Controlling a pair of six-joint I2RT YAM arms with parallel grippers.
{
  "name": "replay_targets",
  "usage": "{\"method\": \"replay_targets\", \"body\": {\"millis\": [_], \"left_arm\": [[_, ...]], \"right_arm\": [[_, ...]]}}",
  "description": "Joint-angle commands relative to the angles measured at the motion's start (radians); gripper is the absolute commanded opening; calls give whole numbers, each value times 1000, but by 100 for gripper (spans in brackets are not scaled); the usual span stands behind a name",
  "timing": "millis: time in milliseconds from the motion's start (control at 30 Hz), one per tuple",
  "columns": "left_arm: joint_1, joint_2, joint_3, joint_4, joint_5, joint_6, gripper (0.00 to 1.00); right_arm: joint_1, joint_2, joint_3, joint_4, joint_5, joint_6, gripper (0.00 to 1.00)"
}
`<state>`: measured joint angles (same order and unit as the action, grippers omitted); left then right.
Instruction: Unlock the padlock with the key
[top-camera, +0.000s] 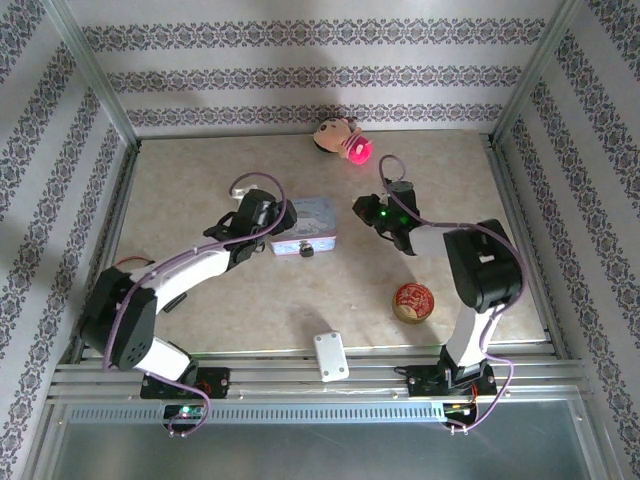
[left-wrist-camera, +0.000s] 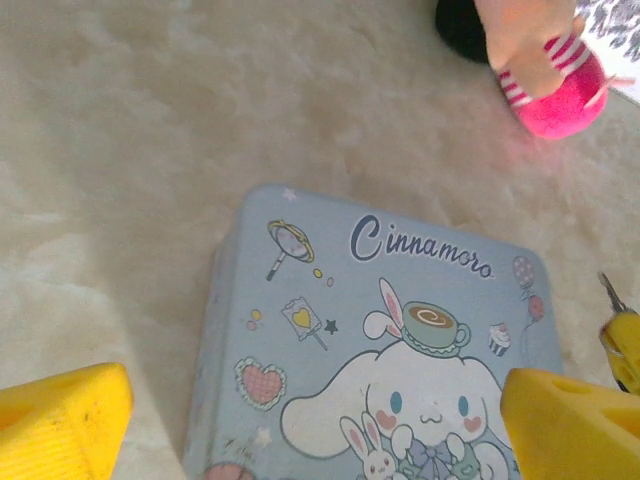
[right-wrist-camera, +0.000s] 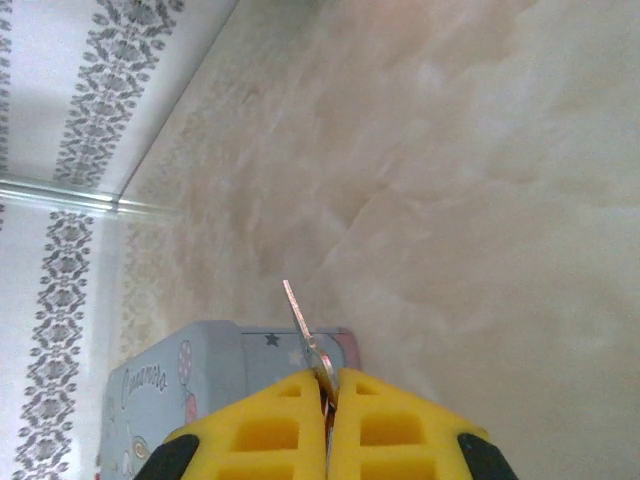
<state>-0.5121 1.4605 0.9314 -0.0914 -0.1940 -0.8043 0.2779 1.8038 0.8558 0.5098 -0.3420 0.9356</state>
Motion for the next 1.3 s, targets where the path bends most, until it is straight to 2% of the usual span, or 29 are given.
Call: {"method": "replay_targets", "body": {"millis": [0,167,400,467,633,733,1067,1267], "left_arm": [[-39,-35,-22,-156,-40,-39,91],[-194,37,1,-199,-89,-51,93],[-284,192,85,-208,-154,-53,89],[-302,241,105,-192,-170,-53,85],[-305,360,165,-153,-228,-19,69],[-304,413,208,-143,-254,6,63],[-301,525,330,-180,-324,36,66],[-296,534,333,-175,-325,39,58]], "right_arm": [[1,-98,-50,-108,84,-78,0],[16,-241,-175,-166,169,-87,0],[39,-340,-303,-180,192,-85,0],[50,-357,-328,-176,193,-83,0],[70,-379,-372,-153,222,-87,0],[70,-381,-377,-149,222,-89,0],[73,-390,-375,-143,212,-102,0],[74,-407,-379,-145,219,-107,0]]}}
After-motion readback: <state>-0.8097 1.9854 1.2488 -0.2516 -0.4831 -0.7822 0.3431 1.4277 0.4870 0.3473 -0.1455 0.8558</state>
